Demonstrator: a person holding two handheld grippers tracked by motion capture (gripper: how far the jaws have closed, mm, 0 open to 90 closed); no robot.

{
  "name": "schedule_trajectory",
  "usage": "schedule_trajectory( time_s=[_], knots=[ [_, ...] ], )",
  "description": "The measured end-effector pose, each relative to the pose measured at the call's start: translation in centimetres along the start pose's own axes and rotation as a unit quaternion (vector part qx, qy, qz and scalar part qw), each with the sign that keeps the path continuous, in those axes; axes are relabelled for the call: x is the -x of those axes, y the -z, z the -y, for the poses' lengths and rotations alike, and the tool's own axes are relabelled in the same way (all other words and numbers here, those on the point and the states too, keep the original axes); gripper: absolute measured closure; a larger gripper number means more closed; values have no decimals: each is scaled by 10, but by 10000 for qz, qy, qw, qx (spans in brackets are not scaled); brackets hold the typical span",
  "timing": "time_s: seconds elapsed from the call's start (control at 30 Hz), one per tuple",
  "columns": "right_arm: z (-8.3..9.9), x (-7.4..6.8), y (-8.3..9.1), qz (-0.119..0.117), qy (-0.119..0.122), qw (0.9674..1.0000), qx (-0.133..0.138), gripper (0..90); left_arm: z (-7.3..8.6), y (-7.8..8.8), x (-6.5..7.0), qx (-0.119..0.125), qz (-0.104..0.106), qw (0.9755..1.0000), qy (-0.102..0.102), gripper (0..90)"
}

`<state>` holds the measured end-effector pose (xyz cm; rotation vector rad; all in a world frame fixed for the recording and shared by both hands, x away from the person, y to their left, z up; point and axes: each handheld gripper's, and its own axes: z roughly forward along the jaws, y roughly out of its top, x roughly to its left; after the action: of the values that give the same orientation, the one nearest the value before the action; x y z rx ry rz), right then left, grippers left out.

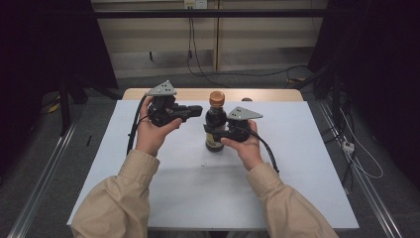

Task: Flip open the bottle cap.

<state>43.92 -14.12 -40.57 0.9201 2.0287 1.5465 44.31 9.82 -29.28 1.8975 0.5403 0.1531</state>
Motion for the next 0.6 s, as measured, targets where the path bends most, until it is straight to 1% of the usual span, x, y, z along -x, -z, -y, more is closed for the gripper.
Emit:
schedule_trajectory(
  time_s=[0.1,0.13,0.17,0.27,0.43,0.6],
  knots=[
    [0,0,0,1,4,10000,-7,293,-4,-1,-1,4,6,10000,42,894],
    [0,0,0,-1,5,10000,-10,293,-5,-2,-1,-5,45,9999,93,900],
    [0,0,0,-7,5,10000,-8,293,-6,-3,-2,-15,74,9999,95,900],
    [0,0,0,-5,5,10000,-10,293,-8,-5,-2,-57,55,9999,85,900],
    [0,0,0,-11,2,10000,-13,294,-11,-8,-5,-25,37,9997,225,900],
    [0,0,0,-14,-2,10000,-24,295,-14,-12,-6,-56,65,9997,223,900]
  ],
)
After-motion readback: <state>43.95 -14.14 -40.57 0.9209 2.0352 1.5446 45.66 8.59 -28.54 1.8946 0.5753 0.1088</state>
